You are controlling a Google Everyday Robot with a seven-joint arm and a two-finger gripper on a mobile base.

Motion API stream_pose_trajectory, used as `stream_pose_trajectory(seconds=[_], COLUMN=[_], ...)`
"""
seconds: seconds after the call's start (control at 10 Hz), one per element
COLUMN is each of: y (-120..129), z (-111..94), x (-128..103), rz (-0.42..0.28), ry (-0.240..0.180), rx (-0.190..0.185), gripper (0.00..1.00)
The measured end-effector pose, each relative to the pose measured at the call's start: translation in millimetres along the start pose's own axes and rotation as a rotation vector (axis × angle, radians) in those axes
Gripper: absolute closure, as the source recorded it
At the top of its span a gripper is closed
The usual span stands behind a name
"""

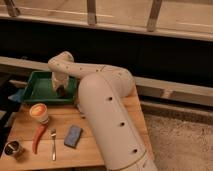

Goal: Wipe tray with eraser

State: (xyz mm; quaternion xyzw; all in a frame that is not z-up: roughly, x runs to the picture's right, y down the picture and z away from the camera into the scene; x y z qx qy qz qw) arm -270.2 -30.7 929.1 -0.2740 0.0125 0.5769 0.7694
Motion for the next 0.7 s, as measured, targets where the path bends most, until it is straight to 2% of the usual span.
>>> stream_pose_trajectory(seconds=[0.3, 0.5, 0.7], y=[4.3, 23.8, 41.2], z=[-3.9, -0.6, 1.6], x=[-24.9, -36.3, -29.1], rz=[-0.026, -0.067, -0.095], ry=[-0.035, -0.046, -0.039], rx=[0.019, -0.001, -0.026], gripper=[1.0, 1.0, 1.0])
